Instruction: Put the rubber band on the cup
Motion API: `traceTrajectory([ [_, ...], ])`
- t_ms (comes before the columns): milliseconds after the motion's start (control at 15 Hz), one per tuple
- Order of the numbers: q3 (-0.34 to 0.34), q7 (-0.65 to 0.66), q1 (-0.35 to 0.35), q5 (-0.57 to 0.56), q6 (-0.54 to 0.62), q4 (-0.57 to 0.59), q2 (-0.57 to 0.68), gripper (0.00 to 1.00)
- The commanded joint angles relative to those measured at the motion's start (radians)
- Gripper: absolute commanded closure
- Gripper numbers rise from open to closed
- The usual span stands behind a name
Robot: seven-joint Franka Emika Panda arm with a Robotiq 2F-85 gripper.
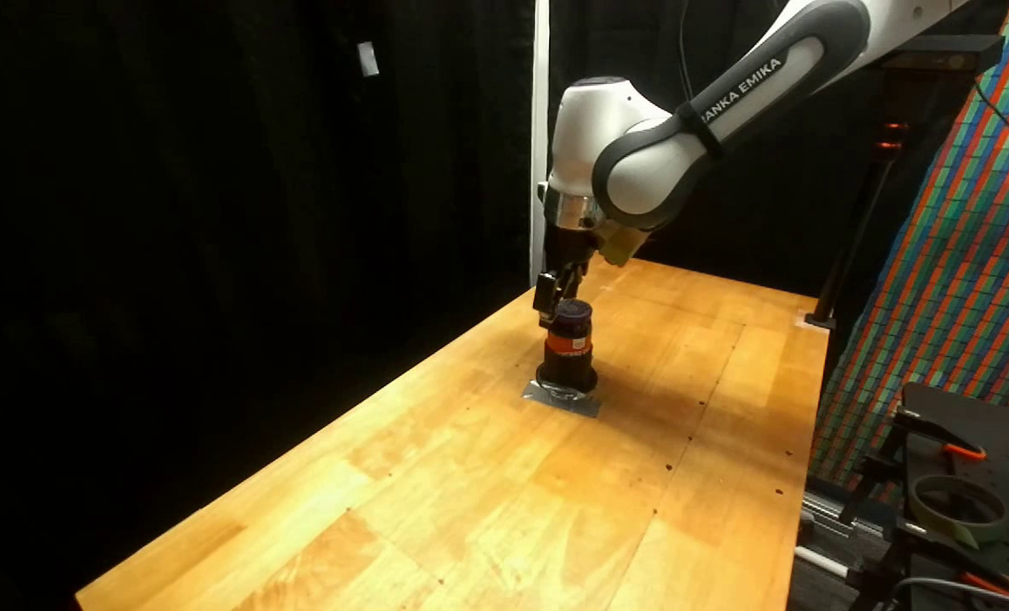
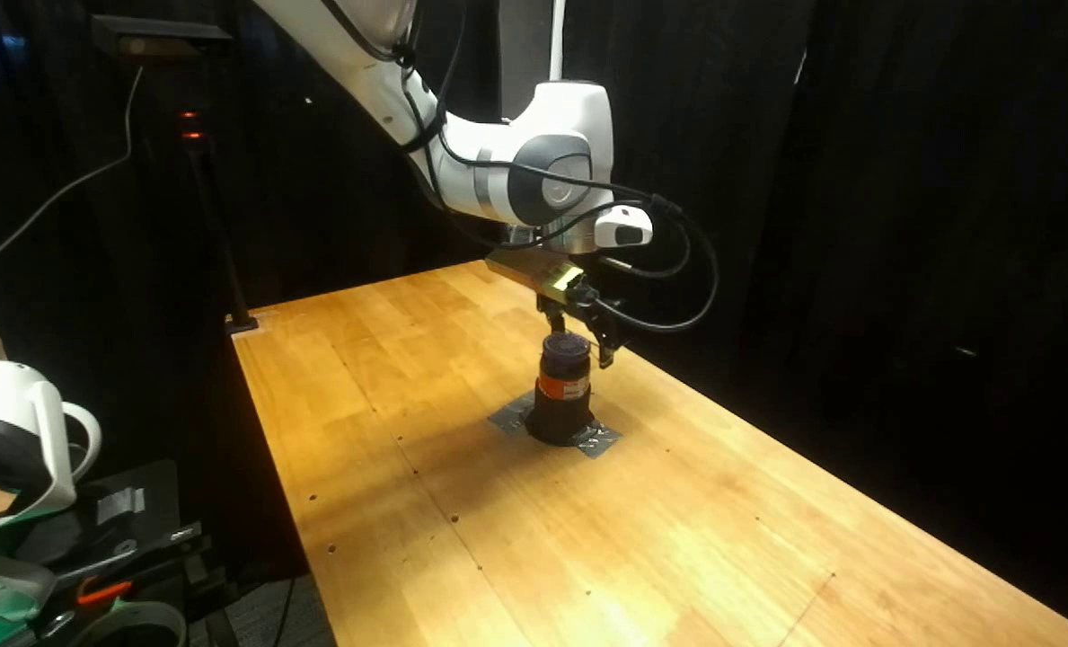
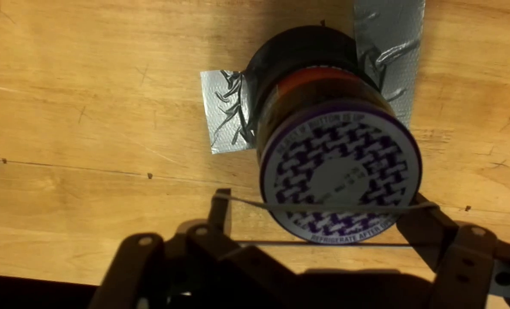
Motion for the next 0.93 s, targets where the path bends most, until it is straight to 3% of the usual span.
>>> traceTrajectory([
  [0,-0.025,0.010,0.018,-0.013,0.022,0.046,0.041,0.00],
  [467,0.010,-0.044,-0.006,0.033,-0.062,0.004,0.009,0.00],
  [867,0.014,-0.046,-0.029,0.062,-0.036,-0.092,-0.071,0.00],
])
